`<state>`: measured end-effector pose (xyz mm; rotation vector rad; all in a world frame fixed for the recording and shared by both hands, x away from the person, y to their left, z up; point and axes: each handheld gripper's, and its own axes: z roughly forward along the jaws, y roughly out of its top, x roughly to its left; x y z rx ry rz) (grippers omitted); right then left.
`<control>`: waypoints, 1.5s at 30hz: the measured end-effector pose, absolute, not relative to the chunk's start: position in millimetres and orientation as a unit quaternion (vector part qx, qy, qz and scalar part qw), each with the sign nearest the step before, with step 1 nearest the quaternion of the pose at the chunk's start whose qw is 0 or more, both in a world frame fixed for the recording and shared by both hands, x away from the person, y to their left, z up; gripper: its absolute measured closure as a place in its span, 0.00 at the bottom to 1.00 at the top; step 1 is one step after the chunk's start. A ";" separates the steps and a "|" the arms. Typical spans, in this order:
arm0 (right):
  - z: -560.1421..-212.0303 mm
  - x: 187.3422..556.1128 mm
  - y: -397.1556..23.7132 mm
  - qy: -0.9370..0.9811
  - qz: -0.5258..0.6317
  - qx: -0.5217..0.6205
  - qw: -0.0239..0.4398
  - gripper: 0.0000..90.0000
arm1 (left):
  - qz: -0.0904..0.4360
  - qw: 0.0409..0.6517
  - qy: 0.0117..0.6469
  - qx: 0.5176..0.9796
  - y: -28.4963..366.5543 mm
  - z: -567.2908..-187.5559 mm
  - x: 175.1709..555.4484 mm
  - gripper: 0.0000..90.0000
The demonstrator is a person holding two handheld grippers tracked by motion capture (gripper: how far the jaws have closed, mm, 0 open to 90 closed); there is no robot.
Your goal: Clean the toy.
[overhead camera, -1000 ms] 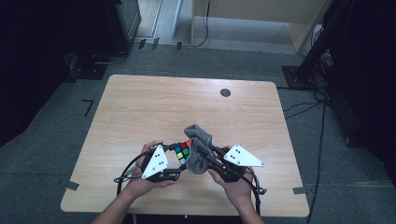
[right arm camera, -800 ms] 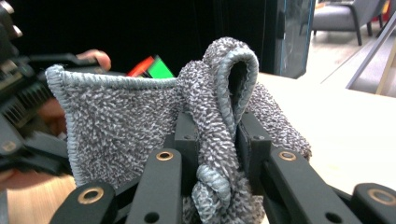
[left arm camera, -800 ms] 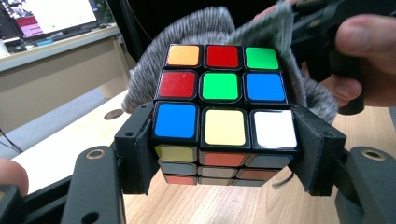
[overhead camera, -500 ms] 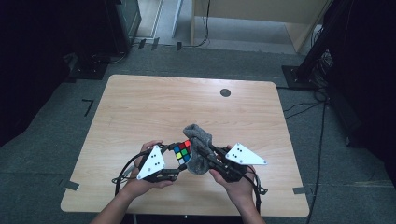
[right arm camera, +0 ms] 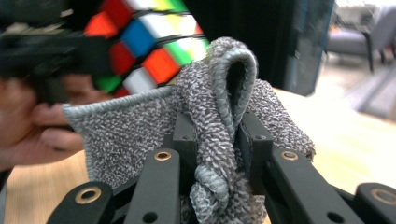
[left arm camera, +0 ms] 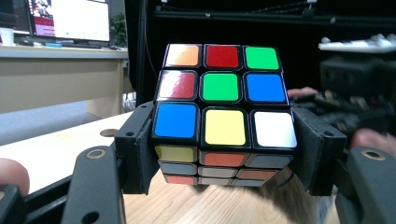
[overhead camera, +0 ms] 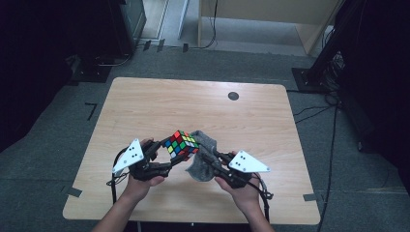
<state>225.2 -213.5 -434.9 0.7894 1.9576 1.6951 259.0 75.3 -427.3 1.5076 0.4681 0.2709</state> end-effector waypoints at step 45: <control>-451.1 217.8 -184.5 0.737 0.578 0.221 0.270 0.78 | 0.128 0.671 0.220 0.696 69.8 -428.5 260.6 0.38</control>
